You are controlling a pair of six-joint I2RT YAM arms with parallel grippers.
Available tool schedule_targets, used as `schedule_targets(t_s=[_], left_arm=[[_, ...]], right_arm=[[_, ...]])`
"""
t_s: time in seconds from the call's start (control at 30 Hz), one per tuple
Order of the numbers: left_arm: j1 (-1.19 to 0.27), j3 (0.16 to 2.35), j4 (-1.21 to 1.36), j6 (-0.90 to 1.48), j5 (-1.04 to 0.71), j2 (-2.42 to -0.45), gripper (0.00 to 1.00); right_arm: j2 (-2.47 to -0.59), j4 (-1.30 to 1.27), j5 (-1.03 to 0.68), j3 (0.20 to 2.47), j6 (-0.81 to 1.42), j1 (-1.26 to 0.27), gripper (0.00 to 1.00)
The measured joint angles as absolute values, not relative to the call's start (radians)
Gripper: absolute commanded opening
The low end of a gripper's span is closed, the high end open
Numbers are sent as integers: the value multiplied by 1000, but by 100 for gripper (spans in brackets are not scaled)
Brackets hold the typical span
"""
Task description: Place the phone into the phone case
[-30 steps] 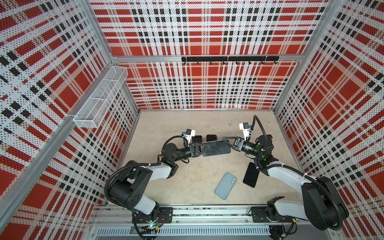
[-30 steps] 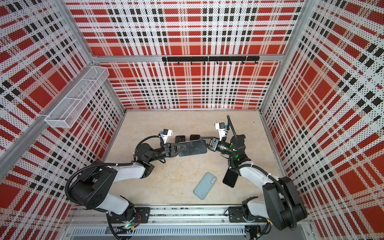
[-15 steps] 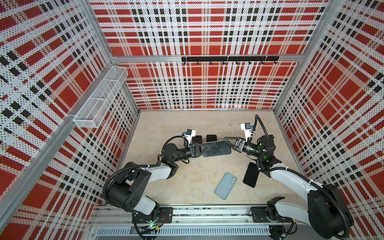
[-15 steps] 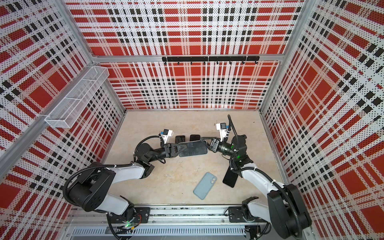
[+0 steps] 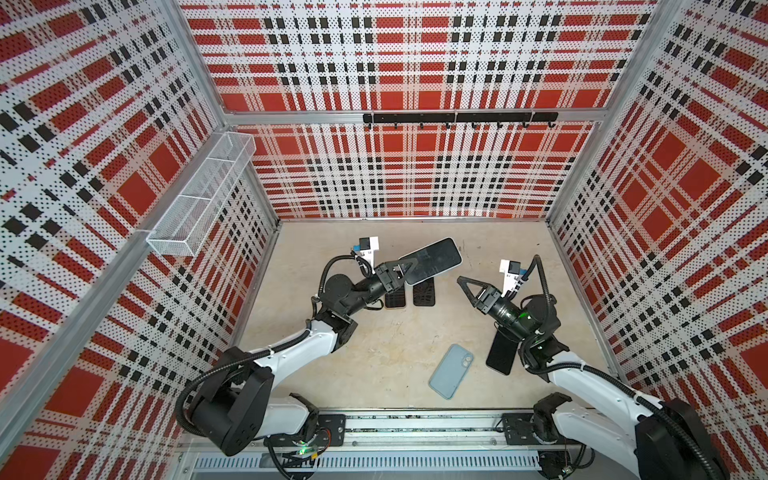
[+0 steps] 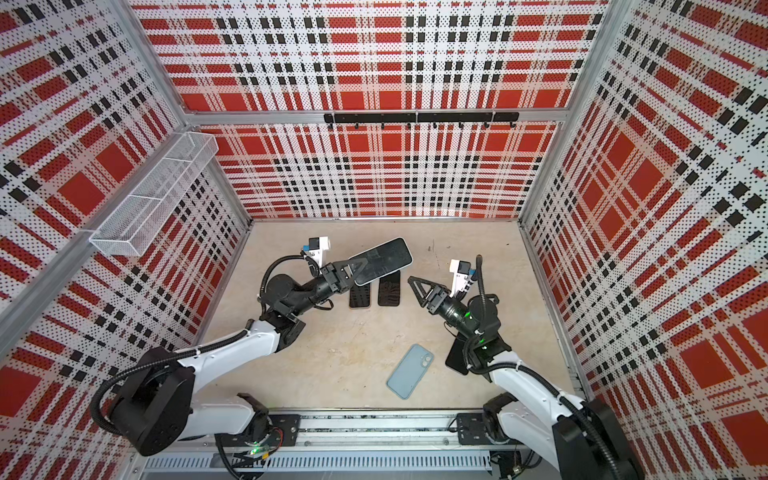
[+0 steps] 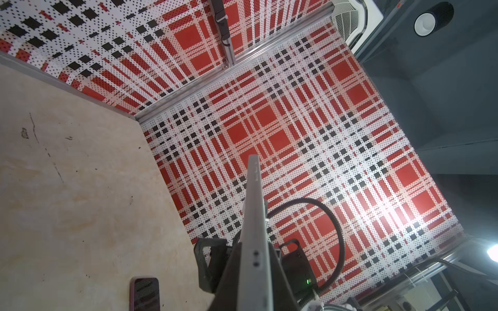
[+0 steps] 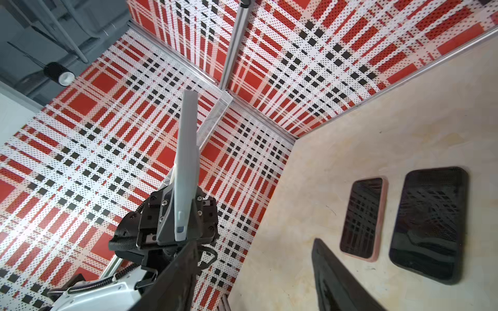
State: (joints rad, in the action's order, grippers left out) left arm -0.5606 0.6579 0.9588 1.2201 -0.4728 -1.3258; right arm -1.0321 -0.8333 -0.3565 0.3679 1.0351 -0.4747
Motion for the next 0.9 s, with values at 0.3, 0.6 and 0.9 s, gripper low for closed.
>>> schedule_targets(t_s=[0.3,0.6,0.9], left_arm=[[-601,663,874,1188,-406,-1325,0],[-623,663,858,1178,-393,-1325,0],[-622,665,904,1161,-385,-1314,6]], right_arm=[[-1186,-1159,-231,364,1079,-568,67],[-1323,-1306,-197,401,1111,-590,44],[-1365,-1347,-195,469,1212,-590,4]])
